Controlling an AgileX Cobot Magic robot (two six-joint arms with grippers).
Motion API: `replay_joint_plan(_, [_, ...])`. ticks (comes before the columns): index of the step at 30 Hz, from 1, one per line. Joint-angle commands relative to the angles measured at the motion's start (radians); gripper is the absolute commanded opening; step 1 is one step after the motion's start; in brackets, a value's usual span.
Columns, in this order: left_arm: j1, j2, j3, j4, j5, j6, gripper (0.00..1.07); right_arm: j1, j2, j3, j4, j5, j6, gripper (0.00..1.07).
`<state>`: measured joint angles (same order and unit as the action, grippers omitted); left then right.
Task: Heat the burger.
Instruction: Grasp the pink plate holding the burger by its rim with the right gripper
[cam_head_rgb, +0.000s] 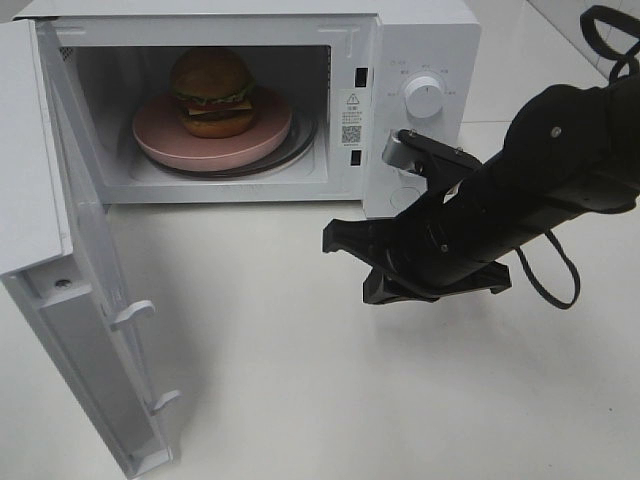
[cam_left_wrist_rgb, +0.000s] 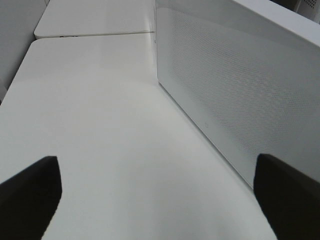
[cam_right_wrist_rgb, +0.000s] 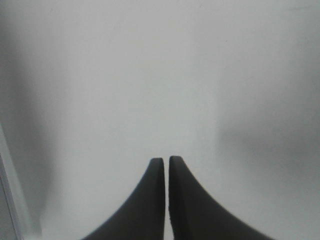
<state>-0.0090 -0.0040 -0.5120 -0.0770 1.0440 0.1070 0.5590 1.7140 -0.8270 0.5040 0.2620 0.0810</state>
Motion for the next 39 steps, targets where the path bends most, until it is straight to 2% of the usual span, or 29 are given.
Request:
replay_joint_plan(1, [0.005, -0.018, 0.005, 0.0, -0.005, -0.003, 1.0, 0.0, -0.026, -0.024, -0.068, 0.095, -0.051, 0.02])
replay_joint_plan(3, [0.005, -0.018, 0.005, 0.0, -0.005, -0.003, 1.0, 0.0, -0.038, -0.062, -0.177, 0.218, -0.074, 0.02])
replay_joint_plan(4, [0.005, -0.018, 0.005, 0.0, -0.005, -0.003, 1.0, 0.0, -0.038, -0.062, -0.177, 0.218, -0.074, 0.02])
replay_joint_plan(5, [0.005, -0.018, 0.005, 0.0, -0.005, -0.003, 1.0, 0.0, -0.041, -0.098, -0.245, 0.308, -0.081, 0.02])
replay_joint_plan(7, [0.005, -0.018, 0.005, 0.0, -0.005, -0.003, 1.0, 0.0, -0.041, -0.118, -0.28, 0.356, -0.081, 0.03])
replay_joint_plan(9, [0.005, -0.018, 0.005, 0.0, -0.005, -0.003, 1.0, 0.0, -0.041, -0.17, -0.374, 0.488, -0.125, 0.03])
replay_joint_plan(16, [0.005, -0.018, 0.005, 0.0, -0.005, -0.003, 1.0, 0.0, -0.041, -0.27, -0.463, 0.689, -0.299, 0.04])
replay_joint_plan(18, [0.005, -0.018, 0.005, 0.0, -0.005, -0.003, 1.0, 0.0, -0.041, -0.326, -0.482, 0.779, -0.503, 0.04])
replay_joint_plan(21, [0.005, -0.018, 0.005, 0.0, -0.005, -0.003, 1.0, 0.0, -0.041, -0.336, -0.486, 0.791, -0.546, 0.05])
replay_joint_plan(23, [0.005, -0.018, 0.005, 0.0, -0.005, -0.003, 1.0, 0.0, -0.041, -0.36, -0.504, 0.798, -0.704, 0.05])
replay_joint_plan(24, [0.005, -0.018, 0.005, 0.0, -0.005, -0.003, 1.0, 0.0, -0.041, -0.36, -0.504, 0.798, -0.704, 0.05])
replay_joint_plan(26, [0.005, -0.018, 0.005, 0.0, -0.005, -0.003, 1.0, 0.016, -0.041, -0.371, -0.541, 0.784, -0.944, 0.05])
replay_joint_plan(29, [0.005, -0.018, 0.005, 0.0, -0.005, -0.003, 1.0, 0.026, -0.041, -0.371, -0.55, 0.776, -1.004, 0.05])
replay_joint_plan(31, [0.005, -0.018, 0.005, 0.0, -0.005, -0.003, 1.0, 0.053, -0.041, -0.371, -0.585, 0.73, -1.183, 0.05])
replay_joint_plan(39, [0.005, -0.018, 0.005, 0.0, -0.005, -0.003, 1.0, 0.072, -0.041, -0.371, -0.629, 0.58, -1.298, 0.05])
